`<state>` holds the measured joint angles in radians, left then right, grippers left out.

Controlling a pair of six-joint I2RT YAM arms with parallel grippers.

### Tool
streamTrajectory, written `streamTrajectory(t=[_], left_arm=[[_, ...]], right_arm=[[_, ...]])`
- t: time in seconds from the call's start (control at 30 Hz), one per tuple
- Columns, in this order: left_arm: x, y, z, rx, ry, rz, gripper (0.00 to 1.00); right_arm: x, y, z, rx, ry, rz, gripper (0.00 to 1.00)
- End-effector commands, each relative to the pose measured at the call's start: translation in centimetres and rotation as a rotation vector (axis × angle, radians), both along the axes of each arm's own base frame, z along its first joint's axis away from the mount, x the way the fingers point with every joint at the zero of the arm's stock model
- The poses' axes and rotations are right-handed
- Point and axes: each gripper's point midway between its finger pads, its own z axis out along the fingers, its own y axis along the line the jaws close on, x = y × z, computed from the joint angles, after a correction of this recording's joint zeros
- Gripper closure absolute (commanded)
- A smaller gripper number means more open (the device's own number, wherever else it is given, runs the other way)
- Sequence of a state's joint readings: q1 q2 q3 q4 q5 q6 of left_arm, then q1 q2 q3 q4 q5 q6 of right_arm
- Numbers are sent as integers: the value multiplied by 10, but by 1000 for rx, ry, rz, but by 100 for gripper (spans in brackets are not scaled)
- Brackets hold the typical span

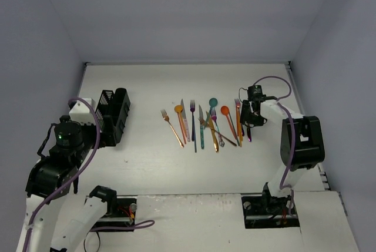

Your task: Sort the eating utensils into containers

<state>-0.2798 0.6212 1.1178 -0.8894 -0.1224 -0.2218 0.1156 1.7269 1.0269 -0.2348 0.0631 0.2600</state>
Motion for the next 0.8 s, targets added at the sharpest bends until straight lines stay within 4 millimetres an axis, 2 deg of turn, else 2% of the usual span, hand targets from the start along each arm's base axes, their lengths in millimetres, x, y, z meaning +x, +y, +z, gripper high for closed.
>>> streamTrajectory(t=[0.0, 0.37, 0.47, 0.53, 0.6, 0.67, 0.77], left_arm=[[10, -7, 9, -30, -36, -9, 5], [10, -5, 8, -23, -36, -4, 6], [10, -6, 7, -24, -32, -6, 6], [9, -6, 6, -27, -32, -7, 6], [9, -7, 6, -31, -33, -11, 6], [9, -9, 7, -39, -33, -18, 6], [9, -14, 10, -61, -34, -32, 5]], right_arm=[[19, -5, 8, -8, -44, -5, 60], [13, -6, -13, -16, 14, 5, 70], [10, -8, -18, -22, 29, 2, 79], [9, -11, -17, -39, 27, -5, 90], [13, -17, -10, -67, 5, -17, 100], [18, -19, 1, -78, -28, -23, 100], [29, -20, 31, -94, -112, -21, 100]])
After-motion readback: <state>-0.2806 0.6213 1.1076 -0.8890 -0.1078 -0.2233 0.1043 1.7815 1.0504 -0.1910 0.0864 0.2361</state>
